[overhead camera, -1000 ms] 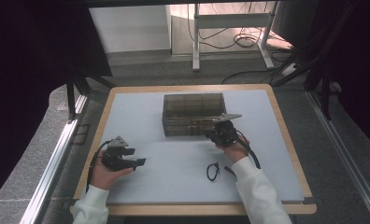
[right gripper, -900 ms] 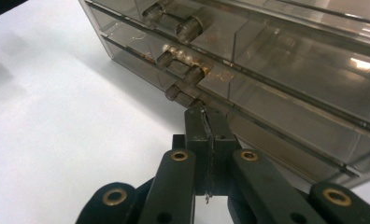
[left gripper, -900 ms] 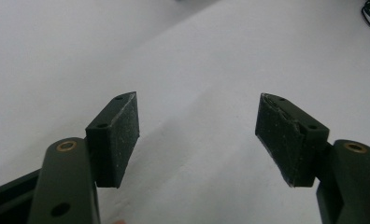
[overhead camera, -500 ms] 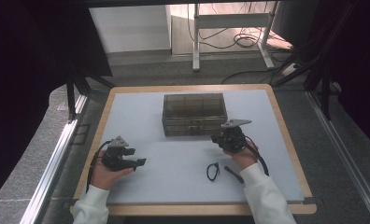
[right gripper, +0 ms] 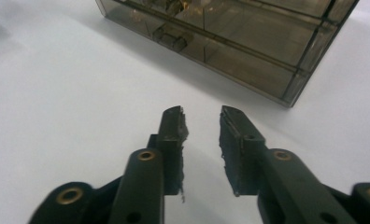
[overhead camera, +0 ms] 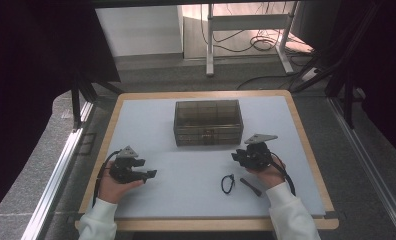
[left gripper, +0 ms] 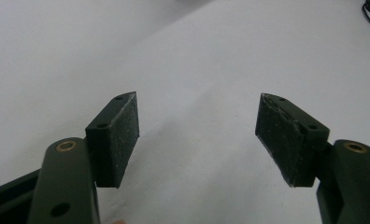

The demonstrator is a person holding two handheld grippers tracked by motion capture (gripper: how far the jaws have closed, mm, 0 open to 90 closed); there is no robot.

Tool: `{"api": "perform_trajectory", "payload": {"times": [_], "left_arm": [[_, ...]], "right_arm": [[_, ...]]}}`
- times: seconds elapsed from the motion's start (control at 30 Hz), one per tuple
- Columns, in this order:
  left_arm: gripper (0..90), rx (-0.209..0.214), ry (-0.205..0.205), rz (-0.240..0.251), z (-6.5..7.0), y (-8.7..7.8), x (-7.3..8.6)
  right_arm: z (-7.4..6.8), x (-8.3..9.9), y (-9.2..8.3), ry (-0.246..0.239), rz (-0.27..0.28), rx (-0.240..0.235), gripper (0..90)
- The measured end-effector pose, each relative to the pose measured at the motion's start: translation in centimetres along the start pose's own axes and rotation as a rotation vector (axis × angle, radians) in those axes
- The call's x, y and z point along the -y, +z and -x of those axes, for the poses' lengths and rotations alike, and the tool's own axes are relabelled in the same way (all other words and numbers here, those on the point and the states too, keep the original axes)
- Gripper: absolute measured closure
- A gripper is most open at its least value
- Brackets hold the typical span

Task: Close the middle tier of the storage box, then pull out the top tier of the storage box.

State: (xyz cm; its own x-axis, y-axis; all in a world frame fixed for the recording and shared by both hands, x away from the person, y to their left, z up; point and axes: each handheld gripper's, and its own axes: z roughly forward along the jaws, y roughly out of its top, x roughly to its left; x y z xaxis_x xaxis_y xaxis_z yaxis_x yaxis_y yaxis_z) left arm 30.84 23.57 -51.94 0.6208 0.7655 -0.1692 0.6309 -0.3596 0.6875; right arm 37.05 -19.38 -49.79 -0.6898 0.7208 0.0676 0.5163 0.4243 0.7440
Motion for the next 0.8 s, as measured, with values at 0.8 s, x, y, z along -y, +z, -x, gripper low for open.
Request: {"api": "perform_trajectory", "payload": {"times": [0.8], "left_arm": [[30.6,0.002,-0.001,0.009,-0.1,-0.2,0.0]], "right_arm": [[-1.7,-1.0,-1.9,-0.107,0.068,0.117,33.3]]}}
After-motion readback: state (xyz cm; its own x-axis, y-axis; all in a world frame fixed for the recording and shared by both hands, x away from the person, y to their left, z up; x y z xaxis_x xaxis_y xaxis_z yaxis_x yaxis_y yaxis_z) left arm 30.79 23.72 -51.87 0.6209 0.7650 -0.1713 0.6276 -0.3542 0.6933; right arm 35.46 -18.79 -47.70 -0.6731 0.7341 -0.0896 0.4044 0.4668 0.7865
